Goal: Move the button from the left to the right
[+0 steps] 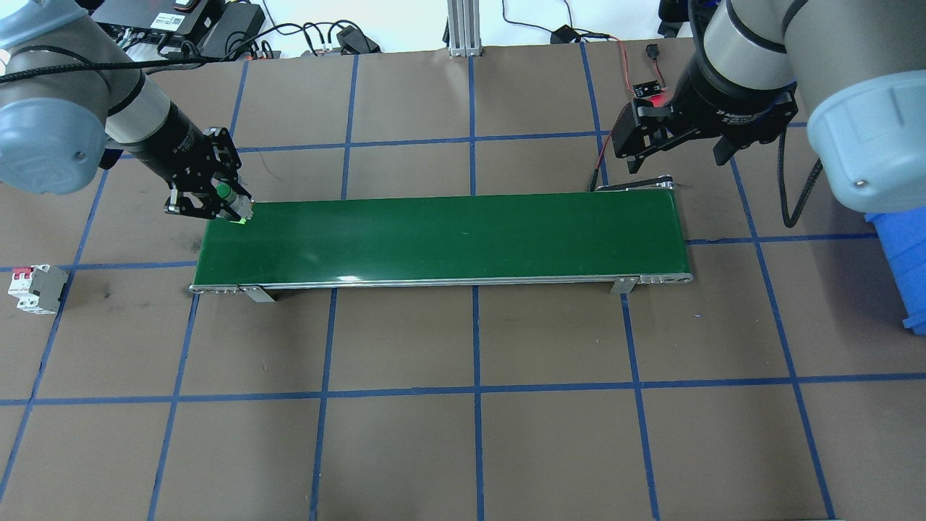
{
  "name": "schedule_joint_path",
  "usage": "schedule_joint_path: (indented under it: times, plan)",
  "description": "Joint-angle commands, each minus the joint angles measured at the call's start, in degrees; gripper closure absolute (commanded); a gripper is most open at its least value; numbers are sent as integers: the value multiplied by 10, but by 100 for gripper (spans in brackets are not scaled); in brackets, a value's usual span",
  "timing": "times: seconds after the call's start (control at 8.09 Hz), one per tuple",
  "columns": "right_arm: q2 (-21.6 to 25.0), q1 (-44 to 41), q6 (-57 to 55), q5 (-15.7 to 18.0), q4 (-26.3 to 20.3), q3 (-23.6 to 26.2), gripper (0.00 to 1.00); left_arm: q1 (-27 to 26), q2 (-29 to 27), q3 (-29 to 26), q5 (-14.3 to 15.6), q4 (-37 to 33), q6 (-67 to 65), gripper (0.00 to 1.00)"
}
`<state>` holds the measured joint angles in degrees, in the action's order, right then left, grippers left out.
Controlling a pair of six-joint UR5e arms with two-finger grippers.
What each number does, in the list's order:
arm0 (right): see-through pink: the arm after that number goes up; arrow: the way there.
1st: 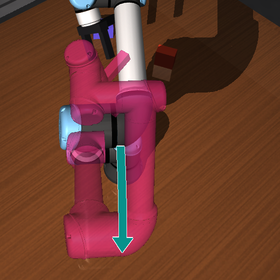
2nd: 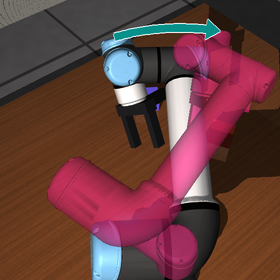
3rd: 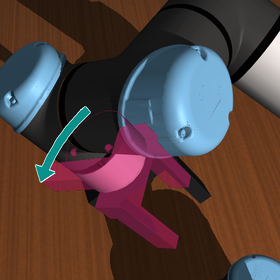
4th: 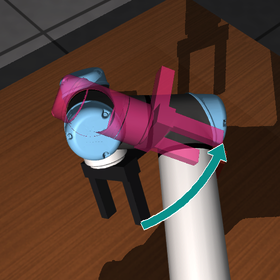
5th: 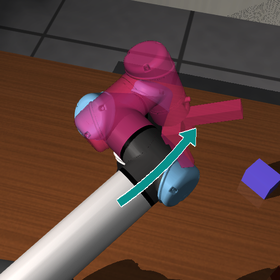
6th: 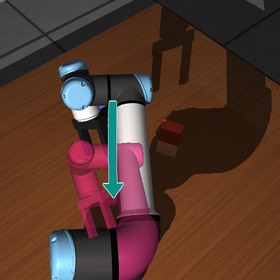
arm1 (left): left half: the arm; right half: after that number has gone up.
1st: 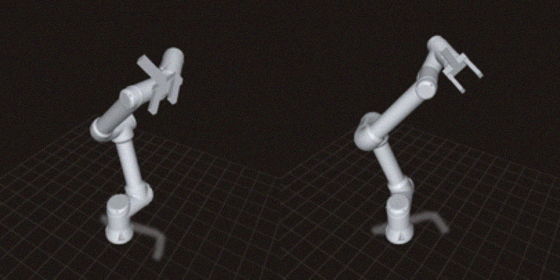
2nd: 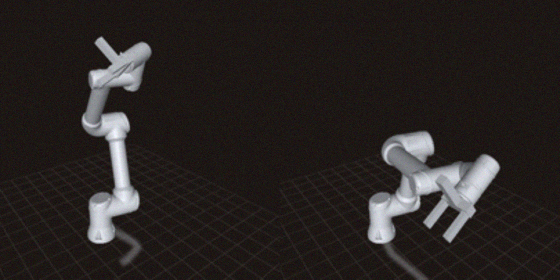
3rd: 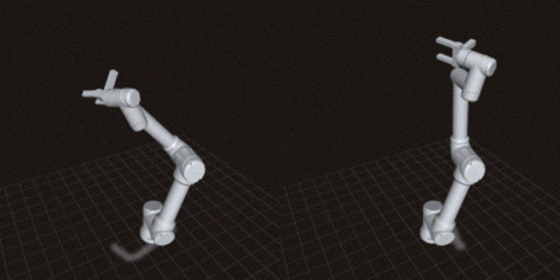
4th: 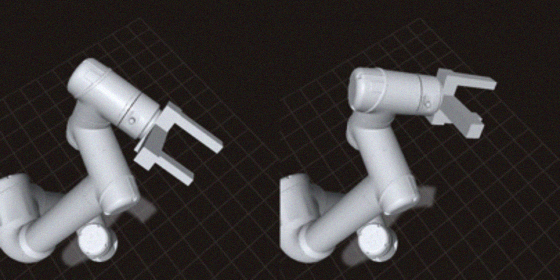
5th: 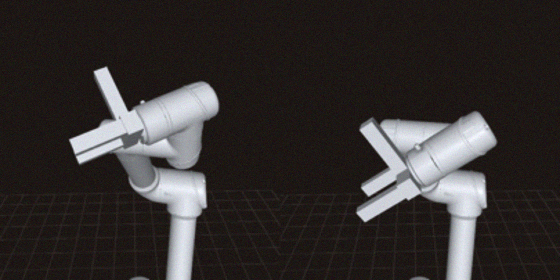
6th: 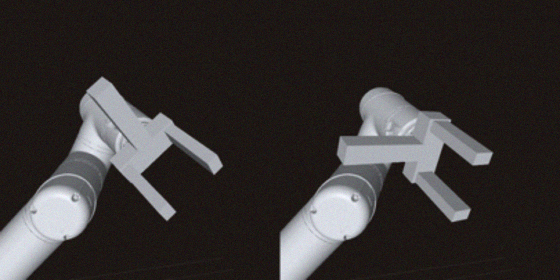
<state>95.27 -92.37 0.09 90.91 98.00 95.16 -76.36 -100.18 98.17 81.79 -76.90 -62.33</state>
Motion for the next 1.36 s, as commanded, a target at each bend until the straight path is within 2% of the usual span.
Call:
schedule_joint_path:
  times: [0.0,0.25,1.24]
  plan:
    - [0,0,0,1,-1,0,0,-2,0,49,-1,80,9,89]
    - [0,0,0,0,-1,1,0,-2,-2,68,-1,86,11,89]
    - [0,0,0,1,-1,1,0,3,-23,83,-1,115,37,89]
